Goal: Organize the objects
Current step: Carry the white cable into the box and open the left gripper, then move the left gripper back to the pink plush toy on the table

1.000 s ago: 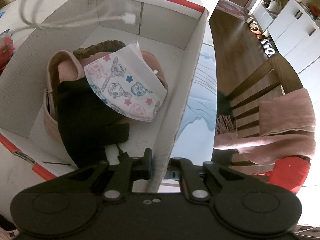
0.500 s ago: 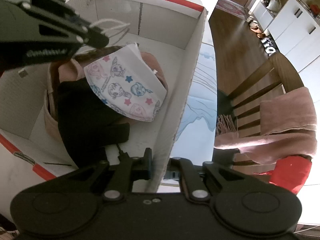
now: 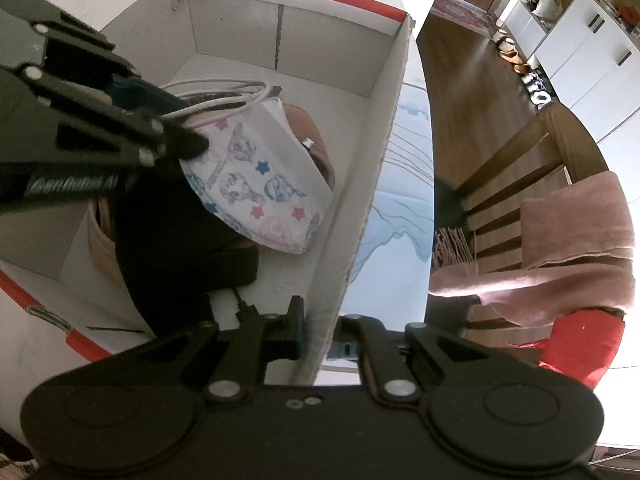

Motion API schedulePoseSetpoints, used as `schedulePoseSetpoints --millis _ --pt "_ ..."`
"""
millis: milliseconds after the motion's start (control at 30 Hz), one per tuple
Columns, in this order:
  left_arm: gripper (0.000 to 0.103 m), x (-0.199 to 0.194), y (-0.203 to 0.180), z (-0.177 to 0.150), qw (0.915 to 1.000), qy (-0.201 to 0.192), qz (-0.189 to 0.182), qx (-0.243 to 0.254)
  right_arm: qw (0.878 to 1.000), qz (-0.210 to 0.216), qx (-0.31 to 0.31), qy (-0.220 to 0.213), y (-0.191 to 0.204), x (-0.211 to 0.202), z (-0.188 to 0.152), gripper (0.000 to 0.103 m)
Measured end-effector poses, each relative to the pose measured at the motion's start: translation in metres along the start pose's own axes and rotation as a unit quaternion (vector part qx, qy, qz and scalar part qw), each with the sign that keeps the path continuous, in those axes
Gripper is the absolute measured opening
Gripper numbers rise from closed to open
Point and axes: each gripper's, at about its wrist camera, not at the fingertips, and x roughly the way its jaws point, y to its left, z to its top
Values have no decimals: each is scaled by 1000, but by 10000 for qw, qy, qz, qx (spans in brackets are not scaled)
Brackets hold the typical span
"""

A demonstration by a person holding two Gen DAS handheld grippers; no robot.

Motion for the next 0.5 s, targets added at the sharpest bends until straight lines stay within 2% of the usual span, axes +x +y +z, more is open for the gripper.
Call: schedulePoseSetpoints --millis 33,67,300,500 --pt "64 -1 0 -1 10000 -11 -41 -17 10000 -2 -2 0 0 0 0 7" --pt "65 -1 0 -2 10000 -33 -81 -32 10000 -2 -3 0 -1 0 0 7" --pt "65 -17 2 -10 9995 -135 -225 -199 10000 0 0 3 -1 0 0 7" --pt "65 -45 10 -23 9977 -416 -262 -466 10000 -4 -11 -1 -1 0 0 7"
